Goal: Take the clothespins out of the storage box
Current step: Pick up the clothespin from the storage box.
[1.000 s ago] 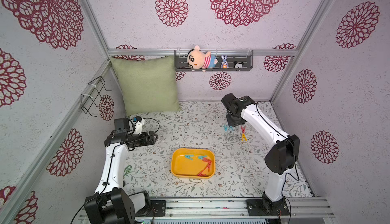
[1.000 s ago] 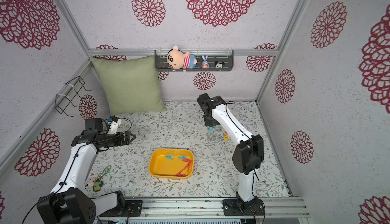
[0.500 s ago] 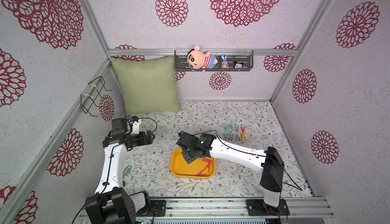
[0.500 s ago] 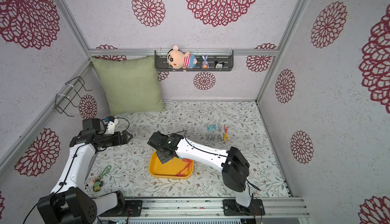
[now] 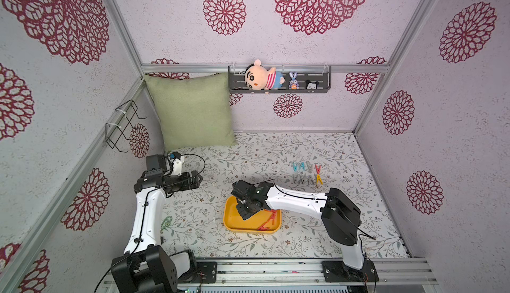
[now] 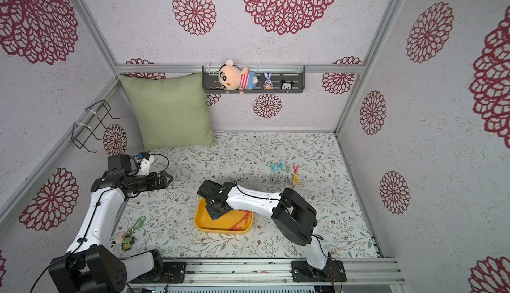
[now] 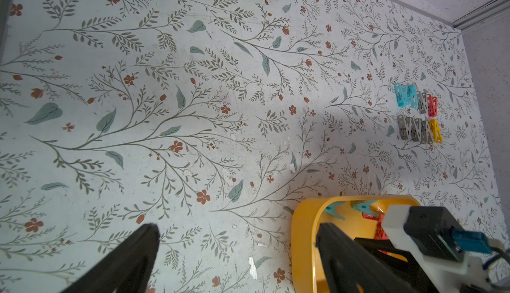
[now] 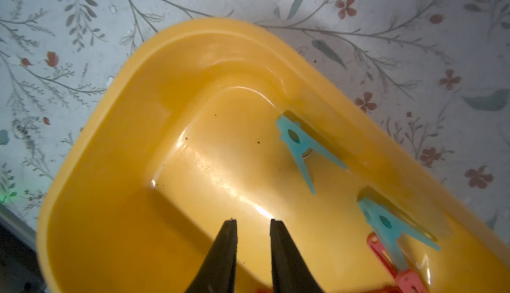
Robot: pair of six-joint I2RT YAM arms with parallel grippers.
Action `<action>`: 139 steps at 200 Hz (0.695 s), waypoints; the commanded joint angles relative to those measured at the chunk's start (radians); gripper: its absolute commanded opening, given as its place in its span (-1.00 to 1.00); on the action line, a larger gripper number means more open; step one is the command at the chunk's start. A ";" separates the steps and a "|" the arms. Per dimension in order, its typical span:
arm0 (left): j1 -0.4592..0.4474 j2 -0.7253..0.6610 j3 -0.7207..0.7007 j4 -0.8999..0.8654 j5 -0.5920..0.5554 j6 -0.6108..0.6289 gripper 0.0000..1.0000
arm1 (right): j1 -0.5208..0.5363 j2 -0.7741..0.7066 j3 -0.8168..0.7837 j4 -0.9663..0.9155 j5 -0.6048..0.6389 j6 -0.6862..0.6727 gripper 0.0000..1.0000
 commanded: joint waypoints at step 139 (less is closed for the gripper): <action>0.011 -0.020 -0.006 0.021 0.030 0.010 0.95 | -0.034 0.108 0.097 -0.085 0.058 -0.080 -0.41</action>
